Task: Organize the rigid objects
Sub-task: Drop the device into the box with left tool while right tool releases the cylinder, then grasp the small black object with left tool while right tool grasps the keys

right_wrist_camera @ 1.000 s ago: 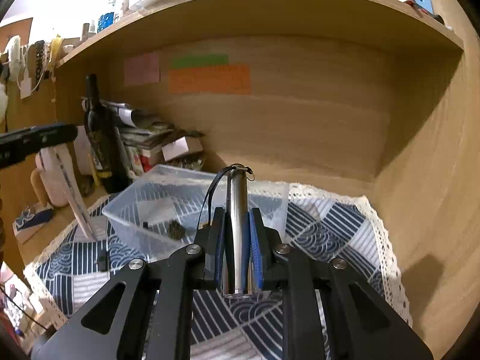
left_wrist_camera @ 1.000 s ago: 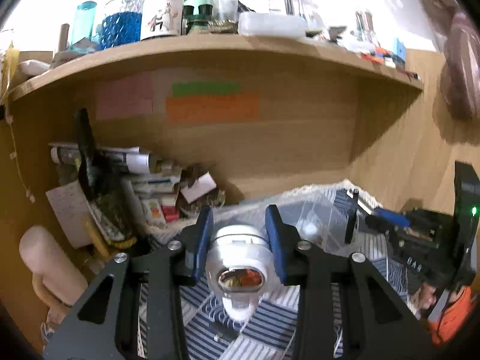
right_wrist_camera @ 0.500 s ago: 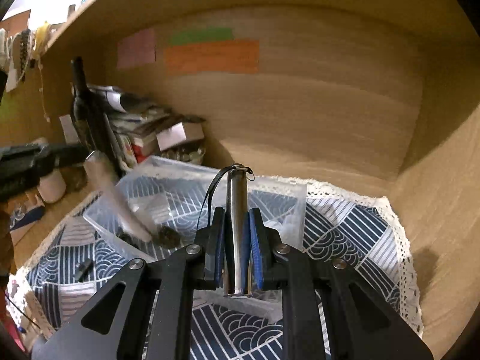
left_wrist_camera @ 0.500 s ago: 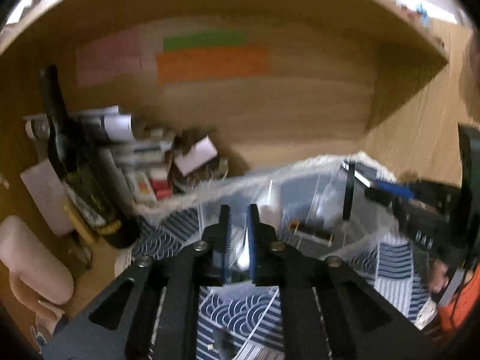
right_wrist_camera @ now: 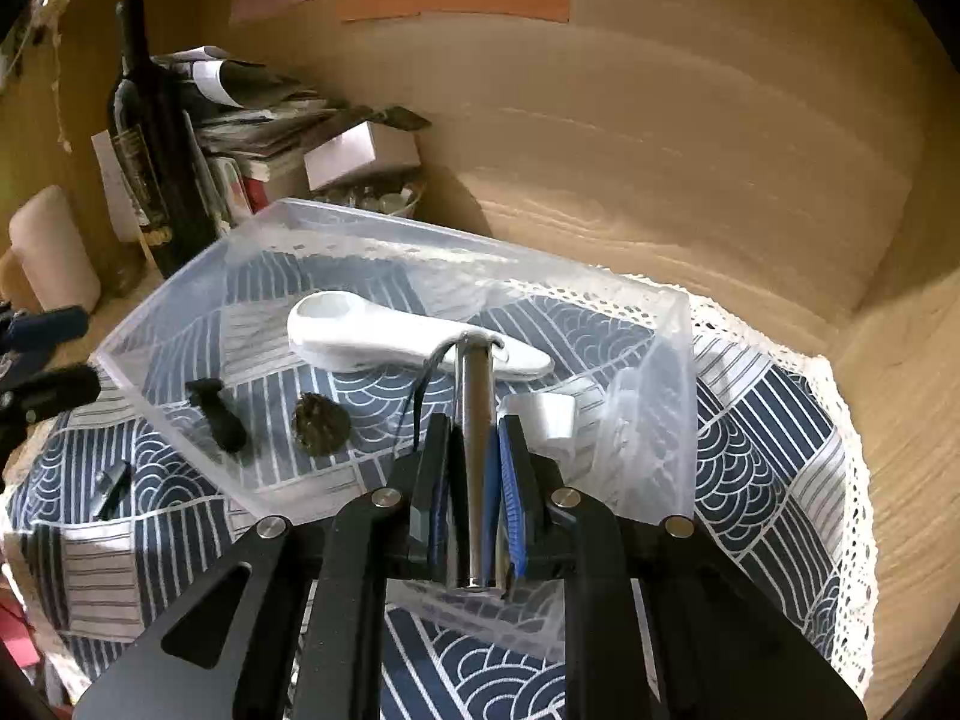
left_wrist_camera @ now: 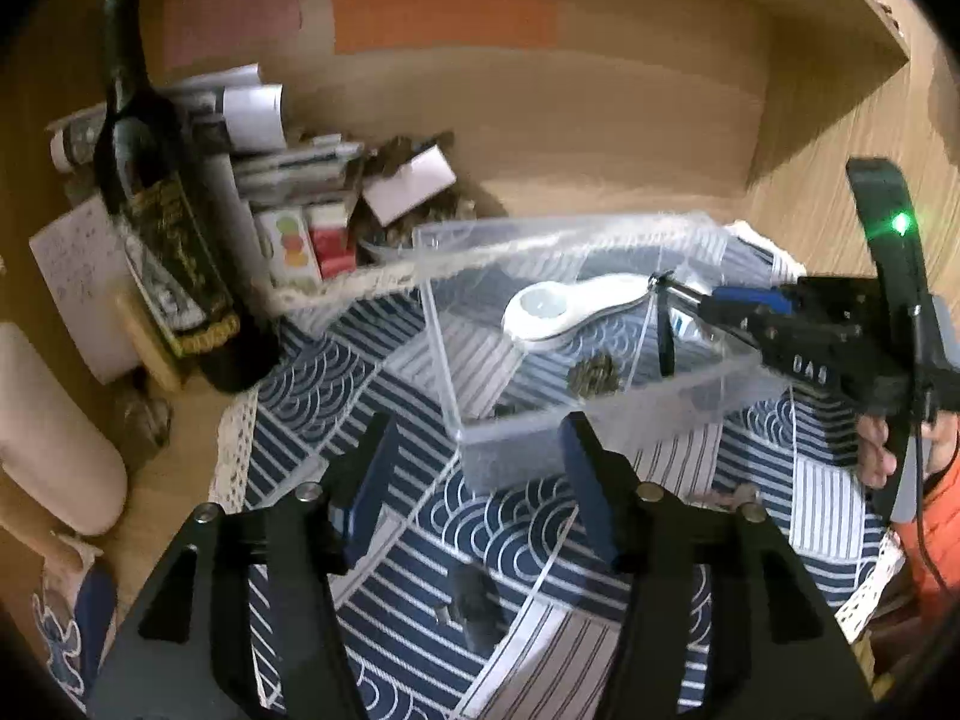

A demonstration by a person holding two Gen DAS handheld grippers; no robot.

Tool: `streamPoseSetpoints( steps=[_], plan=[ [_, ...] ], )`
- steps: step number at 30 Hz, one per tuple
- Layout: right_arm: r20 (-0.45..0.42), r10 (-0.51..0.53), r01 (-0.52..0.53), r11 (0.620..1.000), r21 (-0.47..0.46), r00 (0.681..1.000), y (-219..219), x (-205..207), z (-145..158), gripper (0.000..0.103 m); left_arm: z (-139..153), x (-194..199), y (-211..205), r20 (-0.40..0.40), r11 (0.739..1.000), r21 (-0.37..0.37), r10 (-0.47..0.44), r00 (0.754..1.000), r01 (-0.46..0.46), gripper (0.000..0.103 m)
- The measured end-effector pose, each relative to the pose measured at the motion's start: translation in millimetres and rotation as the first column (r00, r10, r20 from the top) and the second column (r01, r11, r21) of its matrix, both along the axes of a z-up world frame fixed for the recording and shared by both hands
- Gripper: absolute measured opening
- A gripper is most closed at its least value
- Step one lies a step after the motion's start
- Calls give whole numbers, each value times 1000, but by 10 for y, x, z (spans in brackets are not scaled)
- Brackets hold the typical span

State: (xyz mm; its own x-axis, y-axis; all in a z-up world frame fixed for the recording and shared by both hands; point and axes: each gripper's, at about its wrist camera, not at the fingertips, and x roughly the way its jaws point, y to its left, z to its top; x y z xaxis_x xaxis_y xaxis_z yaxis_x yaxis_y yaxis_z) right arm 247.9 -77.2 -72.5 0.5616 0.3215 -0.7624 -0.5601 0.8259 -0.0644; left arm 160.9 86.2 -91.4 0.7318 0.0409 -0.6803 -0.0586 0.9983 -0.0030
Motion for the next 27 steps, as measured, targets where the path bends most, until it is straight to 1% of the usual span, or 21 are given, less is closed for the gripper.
streamPoseSetpoints(
  steps=[1, 3, 4, 6, 9, 13, 16, 20, 23, 27],
  plan=[
    [-1, -3, 3, 1000, 0, 1000, -6, 2, 10, 15, -34, -11, 7, -8, 1000, -2, 2, 1000, -2, 58],
    [12, -9, 9, 1000, -13, 1000, -26, -20, 27, 23, -91, -32, 20, -18, 1000, -7, 1, 1000, -1, 59],
    [26, -13, 13, 1000, -15, 1000, -33, -51, 46, 32, -116, -43, 31, -22, 1000, -10, 4, 1000, -4, 60],
    [43, -12, 12, 1000, -9, 999, -53, -103, 90, 37, -146, -69, 44, -26, 1000, -18, 6, 1000, -7, 62],
    [63, -8, 8, 1000, 4, 998, -85, -209, 175, 39, -176, -101, 60, -36, 1000, -27, 11, 999, -12, 63],
    [93, -7, 4, 999, 32, 996, -146, -405, 292, 47, -208, -173, 92, -44, 999, -35, 21, 999, -23, 66],
    [95, -1, -4, 999, 54, 996, -203, -569, 335, 48, -258, -234, 138, -66, 998, -46, 28, 997, -31, 67],
    [93, -4, -3, 997, 71, 996, -285, -749, 316, 58, -363, -334, 151, -98, 999, -36, 24, 995, -27, 67],
    [70, -8, 3, 997, 74, 998, -338, -847, 252, 58, -461, -417, 146, -123, 999, -32, 14, 992, -18, 67],
    [35, -17, 15, 998, 54, 999, -379, -945, 127, 58, -580, -473, 131, -153, 999, -36, 0, 988, -6, 67]
  ],
)
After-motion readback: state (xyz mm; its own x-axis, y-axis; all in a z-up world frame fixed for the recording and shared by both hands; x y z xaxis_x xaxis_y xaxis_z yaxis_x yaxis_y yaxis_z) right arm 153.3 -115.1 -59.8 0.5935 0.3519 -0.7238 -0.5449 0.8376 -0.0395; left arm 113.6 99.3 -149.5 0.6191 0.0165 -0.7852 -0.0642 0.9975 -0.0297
